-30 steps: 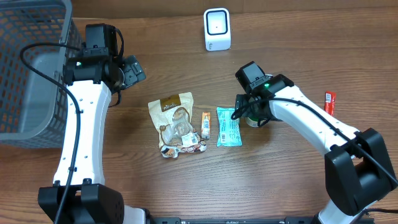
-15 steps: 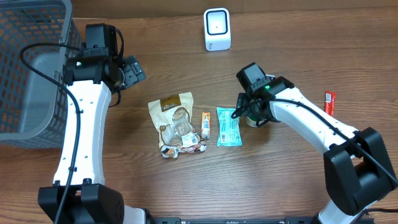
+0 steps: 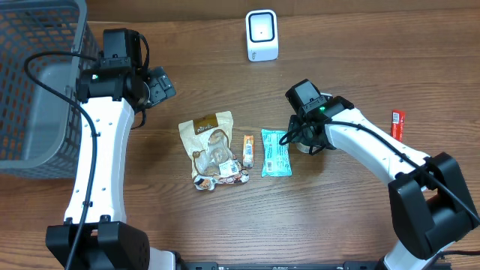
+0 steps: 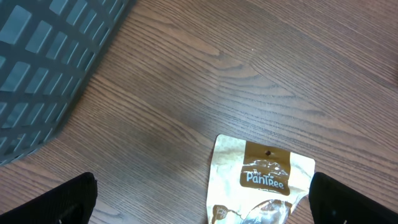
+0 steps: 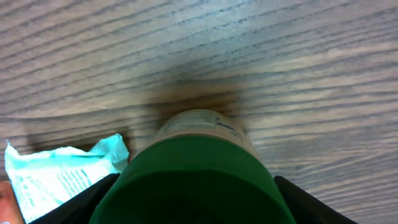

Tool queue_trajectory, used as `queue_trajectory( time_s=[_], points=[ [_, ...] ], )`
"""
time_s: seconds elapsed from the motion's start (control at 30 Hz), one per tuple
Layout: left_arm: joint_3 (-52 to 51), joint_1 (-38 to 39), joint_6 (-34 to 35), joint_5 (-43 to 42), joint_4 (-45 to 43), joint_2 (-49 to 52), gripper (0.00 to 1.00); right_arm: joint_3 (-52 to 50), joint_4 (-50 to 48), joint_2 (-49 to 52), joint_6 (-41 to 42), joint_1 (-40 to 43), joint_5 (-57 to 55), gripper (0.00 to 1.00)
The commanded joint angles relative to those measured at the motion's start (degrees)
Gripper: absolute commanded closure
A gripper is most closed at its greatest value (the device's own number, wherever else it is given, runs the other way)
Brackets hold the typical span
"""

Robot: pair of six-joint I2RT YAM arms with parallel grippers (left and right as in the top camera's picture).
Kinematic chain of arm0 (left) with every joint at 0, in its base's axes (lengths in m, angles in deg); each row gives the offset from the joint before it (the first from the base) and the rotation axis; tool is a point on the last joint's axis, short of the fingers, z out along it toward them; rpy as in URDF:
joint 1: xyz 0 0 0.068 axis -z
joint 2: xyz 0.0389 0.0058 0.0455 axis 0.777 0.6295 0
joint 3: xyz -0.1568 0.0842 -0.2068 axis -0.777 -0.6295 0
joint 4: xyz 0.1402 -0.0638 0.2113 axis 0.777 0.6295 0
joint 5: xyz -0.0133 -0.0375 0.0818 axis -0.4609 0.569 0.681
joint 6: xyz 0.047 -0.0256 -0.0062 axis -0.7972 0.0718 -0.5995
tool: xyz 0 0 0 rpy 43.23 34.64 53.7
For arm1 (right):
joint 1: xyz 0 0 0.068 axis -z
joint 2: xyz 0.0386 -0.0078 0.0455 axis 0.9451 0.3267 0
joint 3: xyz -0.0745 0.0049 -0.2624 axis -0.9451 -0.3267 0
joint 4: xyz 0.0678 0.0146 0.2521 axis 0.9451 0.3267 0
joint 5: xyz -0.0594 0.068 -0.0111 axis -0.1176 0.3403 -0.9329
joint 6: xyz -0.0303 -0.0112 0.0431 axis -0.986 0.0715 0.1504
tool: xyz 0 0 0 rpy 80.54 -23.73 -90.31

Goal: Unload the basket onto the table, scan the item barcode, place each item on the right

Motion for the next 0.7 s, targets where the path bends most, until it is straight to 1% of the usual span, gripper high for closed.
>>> queue_trajectory(
  time_s=[0.0,0.23,0.53,0.6,0.67],
  points=[
    [0.44,0.02,-0.24,0.76,0.02,-0.90,0.00,-0.48,-0.96,0.17,0.20,0.15,0.00,0.24],
    [0.44,0.02,-0.22,0.76,0.02,-0.90,0.00,-3.65,-4.26,0.17,0.20,0.15,0.02,0.24],
    [0.44,0.02,-0.24,0.76,0.02,-0.90,0.00,-3.65,-4.26,0.17,0.17,0.15,0.02,0.25],
    [0.46,0.02,-0.24,0.76,0.02,-0.90,0.01,-3.65,-4.26,0.17,0.15,0.15,0.02,0.27],
    [0.46,0.02,-0.22,0.76,0.02,-0.90,0.00,-3.65,-4.31,0.17,-0.07,0.15,0.04,0.27]
  ],
)
